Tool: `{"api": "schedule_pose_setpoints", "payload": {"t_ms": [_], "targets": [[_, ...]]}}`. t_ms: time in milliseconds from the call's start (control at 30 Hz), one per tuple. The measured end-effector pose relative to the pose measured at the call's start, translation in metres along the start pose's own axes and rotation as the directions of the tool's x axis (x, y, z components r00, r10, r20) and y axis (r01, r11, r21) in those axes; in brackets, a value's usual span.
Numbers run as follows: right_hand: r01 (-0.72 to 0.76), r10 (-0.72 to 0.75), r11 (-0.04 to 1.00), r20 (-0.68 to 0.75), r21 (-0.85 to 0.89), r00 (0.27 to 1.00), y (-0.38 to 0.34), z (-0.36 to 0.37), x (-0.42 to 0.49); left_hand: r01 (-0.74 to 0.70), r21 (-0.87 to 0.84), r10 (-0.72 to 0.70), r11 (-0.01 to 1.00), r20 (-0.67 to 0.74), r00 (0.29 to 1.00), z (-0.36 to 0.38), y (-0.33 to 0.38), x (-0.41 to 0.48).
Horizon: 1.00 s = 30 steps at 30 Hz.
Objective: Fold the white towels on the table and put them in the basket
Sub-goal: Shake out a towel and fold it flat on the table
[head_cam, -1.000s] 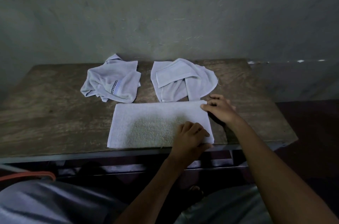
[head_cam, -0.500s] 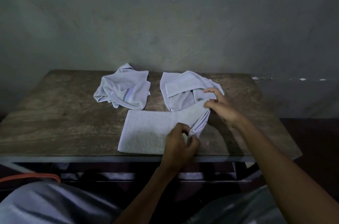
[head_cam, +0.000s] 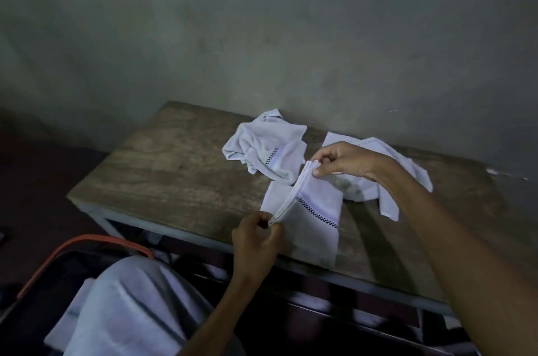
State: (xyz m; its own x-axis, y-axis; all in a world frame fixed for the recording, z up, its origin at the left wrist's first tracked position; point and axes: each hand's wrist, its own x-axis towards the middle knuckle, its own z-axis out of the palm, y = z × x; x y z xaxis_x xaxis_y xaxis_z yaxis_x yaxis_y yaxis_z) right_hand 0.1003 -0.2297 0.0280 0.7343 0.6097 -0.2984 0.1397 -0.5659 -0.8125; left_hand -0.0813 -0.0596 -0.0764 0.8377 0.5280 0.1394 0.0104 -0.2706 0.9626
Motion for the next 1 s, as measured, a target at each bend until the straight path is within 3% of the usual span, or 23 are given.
{"api": "schedule_pose_setpoints", "payload": {"t_ms": [167,300,400,567,800,1000], "targets": [[-0.028,0.030,0.981,0.010,-0.191,0.999,0.000,0.036,0.045,0.072,0.368,-0.077,0.927,-0.001,0.997,-0.017,-0.025,0.006],[-0.012,0.013,0.955,0.004,-0.296,1.000,0.016,0.059,0.064,0.082,0.447,-0.081,0.891,-0.020,0.997,-0.020,-0.029,0.001],[-0.005,-0.017,0.923,-0.053,-0.385,0.998,0.022,0.068,0.065,0.038,0.445,-0.030,0.895,-0.026,0.999,-0.021,-0.027,-0.002],[-0.007,-0.036,0.913,-0.097,-0.409,0.995,0.030,0.068,0.050,-0.080,0.460,0.037,0.884,0.102,0.994,-0.019,-0.028,0.001],[-0.198,0.151,0.964,-0.249,-0.176,0.957,0.086,0.054,-0.022,-0.153,0.507,0.003,0.848,0.284,0.959,-0.004,-0.022,0.039],[-0.205,0.157,0.971,-0.324,-0.120,0.933,0.110,0.062,-0.070,-0.281,0.303,0.143,0.911,0.408,0.902,0.022,-0.020,0.059]]}}
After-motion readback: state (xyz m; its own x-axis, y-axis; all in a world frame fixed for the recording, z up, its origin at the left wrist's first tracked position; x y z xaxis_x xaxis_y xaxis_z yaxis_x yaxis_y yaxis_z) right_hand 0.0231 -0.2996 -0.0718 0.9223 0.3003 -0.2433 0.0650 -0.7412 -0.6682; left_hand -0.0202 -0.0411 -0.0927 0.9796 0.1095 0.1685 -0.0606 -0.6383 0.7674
